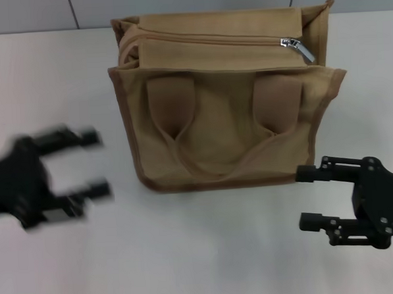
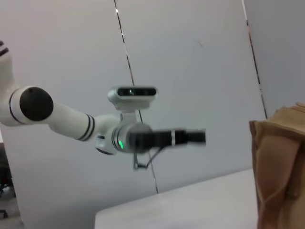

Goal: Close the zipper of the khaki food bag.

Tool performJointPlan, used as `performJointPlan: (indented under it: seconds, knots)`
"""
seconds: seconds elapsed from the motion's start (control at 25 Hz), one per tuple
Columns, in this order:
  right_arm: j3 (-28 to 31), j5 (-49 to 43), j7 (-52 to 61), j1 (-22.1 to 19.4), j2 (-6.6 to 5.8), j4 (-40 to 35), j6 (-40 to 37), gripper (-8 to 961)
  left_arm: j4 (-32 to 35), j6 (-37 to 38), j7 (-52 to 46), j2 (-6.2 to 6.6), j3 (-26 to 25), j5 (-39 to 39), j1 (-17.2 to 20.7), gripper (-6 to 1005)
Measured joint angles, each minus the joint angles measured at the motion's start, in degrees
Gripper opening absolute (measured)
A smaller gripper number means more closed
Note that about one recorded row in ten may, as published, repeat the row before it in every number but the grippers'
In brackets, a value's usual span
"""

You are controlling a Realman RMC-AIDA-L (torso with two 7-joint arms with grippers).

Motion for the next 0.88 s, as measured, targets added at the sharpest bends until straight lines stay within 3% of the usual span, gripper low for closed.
performJointPlan:
  seconds: [0.08,0.2,0.24,0.28,0.44,0.88]
  knots:
    - [-1.6,-0.7,0.0,1.5,0.01,1.7,1.8,700,-0.2,-0.8,3.1,-2.29,6.8,0.6,-0.3,785]
    - [-2.3,-0.8,-0.1,1.9,0.03,2.2,2.5,700,-0.4,-1.3,4.1,-2.95,7.6,0.6,-0.3,785]
    - [-3.8,-0.8,-0.2,2.4,0.08,3.2,3.6,700,-0.5,-2.3,6.0,-4.36,8.4,1.2,0.0,785]
    - [-3.8,-0.8,-0.2,2.4,0.08,3.2,3.6,700,-0.5,-2.3,6.0,-4.36,8.4,1.2,0.0,785]
    - [-5.5,-0.8,-1.5,3.3,0.17,5.2,5.5,700,-0.6,-4.7,7.3,-6.42,8.6,5.2,0.0,784]
    - [-5.8,-0.8,-1.7,3.5,0.17,5.4,5.8,700,-2.7,-5.6,8.0,-6.75,8.2,6.3,-0.4,784]
